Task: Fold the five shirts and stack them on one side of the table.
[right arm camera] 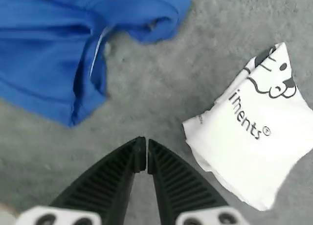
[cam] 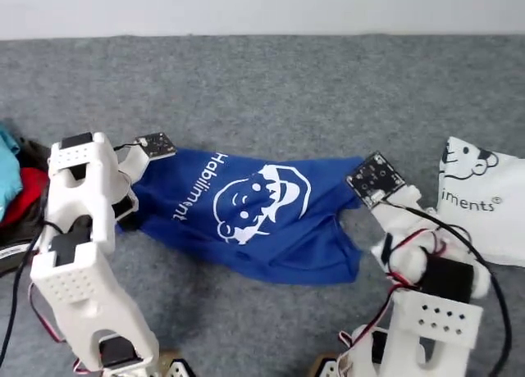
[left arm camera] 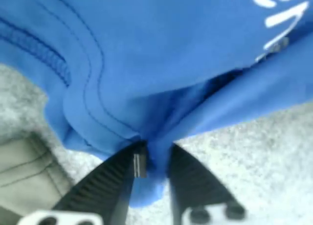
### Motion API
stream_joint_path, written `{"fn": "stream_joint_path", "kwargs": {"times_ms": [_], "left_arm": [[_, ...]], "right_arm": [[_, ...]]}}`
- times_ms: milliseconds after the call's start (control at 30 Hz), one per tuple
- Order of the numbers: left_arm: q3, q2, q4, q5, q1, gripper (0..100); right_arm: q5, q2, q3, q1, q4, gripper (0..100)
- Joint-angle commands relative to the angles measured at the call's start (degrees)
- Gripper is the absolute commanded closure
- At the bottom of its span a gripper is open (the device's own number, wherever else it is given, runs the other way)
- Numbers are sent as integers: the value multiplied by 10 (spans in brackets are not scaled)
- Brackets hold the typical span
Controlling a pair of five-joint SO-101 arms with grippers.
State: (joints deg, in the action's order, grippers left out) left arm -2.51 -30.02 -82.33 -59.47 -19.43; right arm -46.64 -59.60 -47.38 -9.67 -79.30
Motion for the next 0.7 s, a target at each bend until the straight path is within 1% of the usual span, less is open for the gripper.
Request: {"fn": "stream_joint_path", "kwargs": {"times_ms": [0, 100, 200, 267, 333, 400, 433, 533, 667], "left_arm": [[44, -18, -41, 19, -7, 986], [75, -18, -67, 96, -8, 986], [87, -18, -69, 145, -7, 986], [87, -18, -68, 180, -5, 986], [86, -24, -67, 208, -3, 986], [80, -25, -49, 231, -3, 986], [73, -25, -36, 239, -4, 986], [53, -25, -7, 250, -3, 986], [28, -25, 11, 253, -1, 986]], "right_arm": [[69, 54, 8, 53, 8, 987], [121, 121, 35, 90, 7, 987], [163, 194, 81, 129, 6, 983], [180, 243, 111, 155, 5, 953], [197, 294, 144, 178, 5, 895], [221, 344, 178, 195, 4, 855], [233, 368, 198, 200, 4, 850], [255, 435, 254, 215, -4, 849], [280, 519, 324, 239, -33, 849]]}}
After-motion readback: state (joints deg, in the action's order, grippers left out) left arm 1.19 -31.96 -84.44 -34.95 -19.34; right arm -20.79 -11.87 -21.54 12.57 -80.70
